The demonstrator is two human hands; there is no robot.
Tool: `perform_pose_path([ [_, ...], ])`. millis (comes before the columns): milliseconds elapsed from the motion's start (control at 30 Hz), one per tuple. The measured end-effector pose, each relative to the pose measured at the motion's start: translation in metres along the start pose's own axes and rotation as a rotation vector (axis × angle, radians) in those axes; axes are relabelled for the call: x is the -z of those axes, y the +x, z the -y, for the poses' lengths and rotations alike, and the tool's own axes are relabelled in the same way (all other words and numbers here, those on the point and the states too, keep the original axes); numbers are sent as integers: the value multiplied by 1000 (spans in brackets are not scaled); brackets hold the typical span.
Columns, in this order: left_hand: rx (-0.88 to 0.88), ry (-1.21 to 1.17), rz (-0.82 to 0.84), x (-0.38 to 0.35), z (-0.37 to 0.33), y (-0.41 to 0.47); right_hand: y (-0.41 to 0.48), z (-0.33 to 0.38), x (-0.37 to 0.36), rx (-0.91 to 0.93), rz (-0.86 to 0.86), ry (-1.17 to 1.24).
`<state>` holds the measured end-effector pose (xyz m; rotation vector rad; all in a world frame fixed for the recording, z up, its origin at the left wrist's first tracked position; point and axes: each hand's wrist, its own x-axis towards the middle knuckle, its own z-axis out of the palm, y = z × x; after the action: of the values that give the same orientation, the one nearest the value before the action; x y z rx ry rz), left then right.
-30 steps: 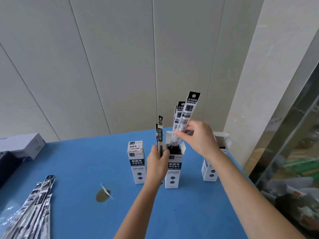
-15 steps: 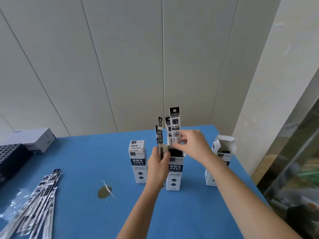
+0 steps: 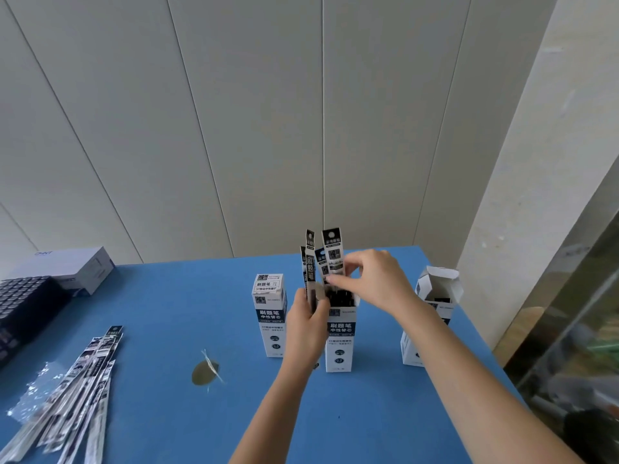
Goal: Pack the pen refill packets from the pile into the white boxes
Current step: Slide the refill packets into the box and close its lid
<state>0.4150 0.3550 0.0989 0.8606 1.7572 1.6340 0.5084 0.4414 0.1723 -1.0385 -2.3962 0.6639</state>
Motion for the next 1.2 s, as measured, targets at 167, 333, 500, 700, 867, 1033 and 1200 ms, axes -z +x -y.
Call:
perform_pose_path([
  [167,3,-10,-10,1,0,-1,0,0,-4,-1,39,-117],
  [333,11,-11,1,2,-3,-2,2,-2,-5,-20,34,-73],
  [500,9,-19,-3,3,-2,-1,3,0,-4,25,-5,-129],
  [700,12,-15,6,6,-2,-2,5,-6,-11,26,3,-152],
  [867,11,0,4,8,-2,-2,7,-2,-13,98,77,-328],
  [1033,9,7,7,8,-3,-3,6,-1,-9,114,36,-350],
  [1200,10,6,9,9,-3,-4,8,1,-6,131,48,-365],
])
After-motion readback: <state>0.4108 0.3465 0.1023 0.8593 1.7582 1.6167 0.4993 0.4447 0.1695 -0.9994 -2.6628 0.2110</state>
